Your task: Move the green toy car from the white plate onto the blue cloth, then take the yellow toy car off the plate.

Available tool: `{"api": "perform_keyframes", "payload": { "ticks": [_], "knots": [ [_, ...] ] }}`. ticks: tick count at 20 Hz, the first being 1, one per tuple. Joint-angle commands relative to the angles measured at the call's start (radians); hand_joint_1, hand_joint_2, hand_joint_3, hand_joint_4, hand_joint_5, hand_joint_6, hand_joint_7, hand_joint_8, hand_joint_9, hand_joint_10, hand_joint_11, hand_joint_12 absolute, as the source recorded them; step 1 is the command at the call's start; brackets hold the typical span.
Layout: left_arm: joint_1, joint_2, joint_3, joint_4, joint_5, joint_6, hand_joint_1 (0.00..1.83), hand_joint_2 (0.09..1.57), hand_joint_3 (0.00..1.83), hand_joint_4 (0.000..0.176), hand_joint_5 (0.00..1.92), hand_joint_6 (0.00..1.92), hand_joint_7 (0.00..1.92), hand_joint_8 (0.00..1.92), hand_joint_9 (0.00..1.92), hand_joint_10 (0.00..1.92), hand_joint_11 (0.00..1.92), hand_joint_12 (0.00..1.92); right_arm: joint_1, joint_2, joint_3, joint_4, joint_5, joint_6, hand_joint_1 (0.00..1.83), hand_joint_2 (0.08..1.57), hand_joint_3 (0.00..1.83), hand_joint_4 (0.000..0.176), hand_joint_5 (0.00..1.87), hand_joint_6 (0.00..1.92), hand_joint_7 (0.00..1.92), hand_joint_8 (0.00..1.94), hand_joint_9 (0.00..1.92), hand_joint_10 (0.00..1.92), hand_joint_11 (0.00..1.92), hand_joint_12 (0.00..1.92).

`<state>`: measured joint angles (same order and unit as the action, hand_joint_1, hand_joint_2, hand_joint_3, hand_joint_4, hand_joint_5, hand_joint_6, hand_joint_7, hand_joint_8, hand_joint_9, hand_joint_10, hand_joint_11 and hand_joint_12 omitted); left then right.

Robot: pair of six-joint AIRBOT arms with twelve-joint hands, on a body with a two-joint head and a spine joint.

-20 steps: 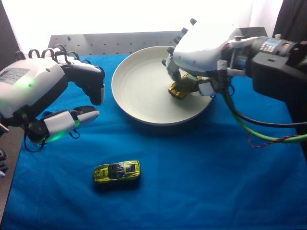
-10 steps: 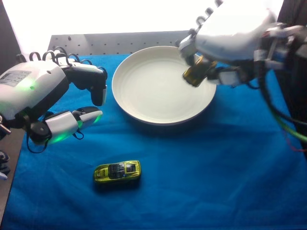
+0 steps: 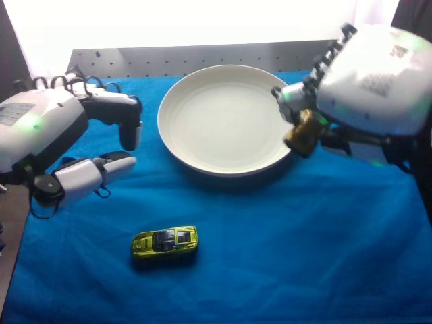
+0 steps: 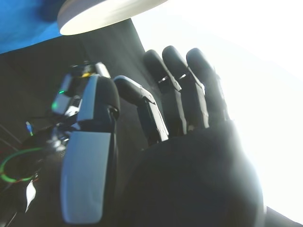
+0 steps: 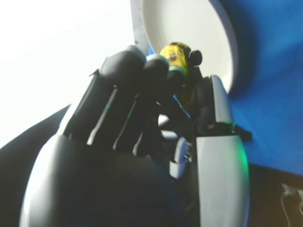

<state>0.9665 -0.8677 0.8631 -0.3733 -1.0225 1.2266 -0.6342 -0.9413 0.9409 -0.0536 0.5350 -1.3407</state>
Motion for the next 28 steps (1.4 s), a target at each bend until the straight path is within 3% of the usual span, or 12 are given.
{"api": "perform_keyframes", "payload": {
  "ticks": [1,4,7,8,9,12,18,19,21,23,25,28],
  "knots": [
    [-0.005,0.003,-0.002,0.023,-0.125,-0.005,0.84,1.28,0.00,0.176,0.65,1.47,0.53,0.68,0.35,1.11,0.10,1.68,0.000,0.002,-0.007,-0.001,0.144,-0.006,1.36,1.11,0.00,0.000,0.93,0.93,1.00,1.00,0.92,1.30,0.79,1.52],
    [0.013,0.008,-0.006,0.008,-0.137,-0.005,0.84,1.29,0.00,0.176,0.64,1.47,0.55,0.60,0.39,1.03,0.16,1.61,-0.057,0.004,-0.039,0.000,0.170,-0.005,1.26,1.13,0.00,0.000,1.02,0.74,0.93,1.32,0.90,1.42,0.76,1.74],
    [0.021,0.015,-0.011,-0.001,-0.147,-0.005,0.88,1.25,0.00,0.176,0.71,1.38,0.75,0.28,0.53,0.79,0.25,1.45,-0.102,0.000,-0.056,0.000,0.170,0.014,1.26,1.09,0.00,0.000,1.08,0.73,1.01,1.14,0.94,1.34,0.81,1.64],
    [0.026,0.014,-0.012,-0.006,-0.145,-0.005,0.93,1.25,0.00,0.150,0.72,1.35,0.62,0.77,0.55,0.73,0.26,1.40,-0.142,-0.005,-0.059,-0.001,0.170,0.055,1.29,1.11,0.00,0.000,1.08,0.58,0.97,1.27,1.00,1.37,0.92,1.63],
    [0.028,0.014,-0.012,-0.006,-0.144,-0.005,0.88,1.26,0.00,0.171,0.70,1.39,0.68,0.45,0.55,0.66,0.24,1.37,-0.156,-0.007,-0.060,-0.001,0.170,0.065,1.29,1.09,0.00,0.000,1.12,0.54,1.02,1.21,0.98,1.33,0.86,1.63],
    [0.031,0.013,-0.015,-0.010,-0.141,-0.005,0.88,1.26,0.00,0.176,0.70,1.40,0.83,0.07,0.64,0.39,0.25,1.25,-0.211,-0.025,-0.058,0.000,0.166,0.104,1.28,1.10,0.00,0.000,1.10,0.60,0.97,1.27,0.90,1.33,0.73,1.63],
    [0.032,0.007,-0.014,-0.011,-0.140,-0.004,0.88,1.25,0.00,0.176,0.71,1.39,0.86,0.01,0.69,0.29,0.24,1.26,-0.251,-0.089,-0.017,0.021,0.099,0.107,1.21,1.14,0.00,0.000,0.96,1.01,0.88,1.21,0.72,1.06,0.53,1.46],
    [0.033,0.007,-0.014,-0.011,-0.141,-0.004,0.88,1.25,0.00,0.176,0.71,1.39,0.86,0.01,0.68,0.27,0.20,1.27,-0.251,-0.090,-0.016,0.022,0.100,0.107,1.15,1.16,0.00,0.000,0.88,1.14,0.69,0.96,0.59,1.06,0.42,1.50],
    [0.035,0.007,-0.015,-0.013,-0.142,-0.005,0.87,1.26,0.00,0.176,0.69,1.41,0.84,0.00,0.66,0.25,0.16,1.27,-0.251,-0.089,-0.021,0.024,0.102,0.107,1.08,1.06,0.00,0.000,0.65,0.54,0.60,0.53,0.45,0.85,0.23,1.48],
    [0.035,0.006,-0.015,-0.015,-0.146,-0.005,0.88,1.25,0.00,0.176,0.70,1.39,0.86,0.01,0.67,0.24,0.17,1.27,-0.251,-0.078,-0.040,0.025,0.120,0.107,1.04,1.00,0.00,0.000,0.55,0.42,0.46,0.32,0.30,0.76,0.05,1.53],
    [0.036,0.006,-0.015,-0.016,-0.149,-0.005,0.88,1.25,0.00,0.176,0.71,1.38,0.86,0.01,0.68,0.24,0.18,1.27,-0.251,-0.050,-0.065,0.025,0.150,0.107,1.08,0.95,0.00,0.000,0.53,0.38,0.48,0.34,0.28,0.81,0.01,1.54],
    [0.036,0.004,-0.015,-0.018,-0.152,-0.005,0.90,1.23,0.00,0.176,0.74,1.34,0.90,0.01,0.72,0.22,0.20,1.29,-0.251,0.010,-0.107,0.024,0.194,0.107,0.97,0.90,0.00,0.000,0.52,0.39,0.36,0.96,0.29,1.17,0.09,1.62]
  ]
}}
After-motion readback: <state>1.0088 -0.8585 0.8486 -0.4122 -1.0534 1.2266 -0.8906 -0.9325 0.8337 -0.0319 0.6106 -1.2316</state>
